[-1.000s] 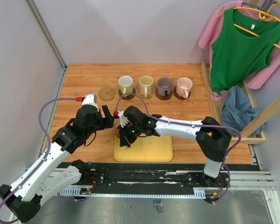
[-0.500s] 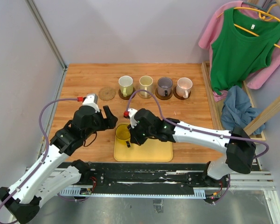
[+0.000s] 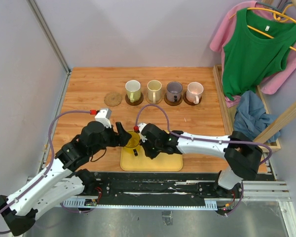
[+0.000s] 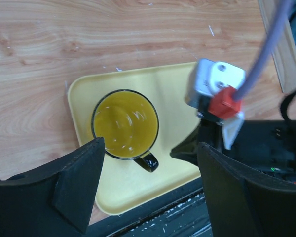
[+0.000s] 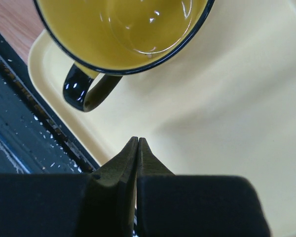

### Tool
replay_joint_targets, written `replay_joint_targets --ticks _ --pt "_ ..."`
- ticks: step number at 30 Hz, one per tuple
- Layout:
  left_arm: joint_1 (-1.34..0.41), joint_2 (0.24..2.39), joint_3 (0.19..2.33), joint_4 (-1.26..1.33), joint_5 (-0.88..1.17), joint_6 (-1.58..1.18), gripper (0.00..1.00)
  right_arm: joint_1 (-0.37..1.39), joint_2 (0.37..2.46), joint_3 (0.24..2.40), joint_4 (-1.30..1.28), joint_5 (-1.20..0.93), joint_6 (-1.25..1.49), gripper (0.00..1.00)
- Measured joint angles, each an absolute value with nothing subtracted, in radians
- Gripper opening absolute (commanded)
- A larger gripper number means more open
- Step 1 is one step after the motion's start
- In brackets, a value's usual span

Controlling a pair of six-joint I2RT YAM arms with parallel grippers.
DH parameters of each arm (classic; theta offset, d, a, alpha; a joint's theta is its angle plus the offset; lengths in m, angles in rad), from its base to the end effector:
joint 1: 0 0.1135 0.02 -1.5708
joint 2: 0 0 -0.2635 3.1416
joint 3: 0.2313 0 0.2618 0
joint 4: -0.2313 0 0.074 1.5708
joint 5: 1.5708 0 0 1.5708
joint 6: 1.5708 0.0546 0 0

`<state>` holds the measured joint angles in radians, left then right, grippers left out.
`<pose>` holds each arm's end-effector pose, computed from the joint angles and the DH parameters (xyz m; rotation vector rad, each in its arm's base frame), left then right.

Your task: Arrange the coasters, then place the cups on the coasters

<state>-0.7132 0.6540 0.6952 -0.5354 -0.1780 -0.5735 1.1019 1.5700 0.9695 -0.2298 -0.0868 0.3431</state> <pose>0.1390 -0.1075 0.2837 0.0351 2.1131 -0.6053 0.1542 0.3149 0.1878 -0.9817 2.3464 0.7356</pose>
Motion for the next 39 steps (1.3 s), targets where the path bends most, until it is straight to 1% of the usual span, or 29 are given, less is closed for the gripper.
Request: replay_joint_targets --ticks 6,12,17,24,32,36,39 --pt "-0.829 0.609 0.673 -0.516 -0.199 -0.577 0.78 1.102 1.660 0.996 -0.198 -0.096 0.340 0.01" --pt "-0.929 0.582 0.672 -0.491 -0.242 -0.571 0.78 1.102 1.734 1.076 -0.181 -0.146 0.331 0.01" --pt "-0.940 0.591 0.673 -0.497 -0.293 -0.569 0.78 1.102 1.767 1.138 -0.175 -0.204 0.318 0.01" --pt "-0.940 0.645 0.737 -0.633 -0.456 -0.605 0.78 1.102 1.818 1.203 -0.169 -0.302 0.314 0.01" --pt "-0.940 0.658 0.752 -0.686 -0.486 -0.612 0.79 1.102 1.871 1.261 -0.160 -0.338 0.315 0.01" --pt "-0.940 0.659 0.752 -0.693 -0.473 -0.610 0.79 1.102 1.853 1.262 -0.173 -0.319 0.312 0.04" --pt "-0.941 0.662 0.762 -0.684 -0.461 -0.614 0.79 1.098 1.806 1.261 -0.227 -0.266 0.306 0.11"
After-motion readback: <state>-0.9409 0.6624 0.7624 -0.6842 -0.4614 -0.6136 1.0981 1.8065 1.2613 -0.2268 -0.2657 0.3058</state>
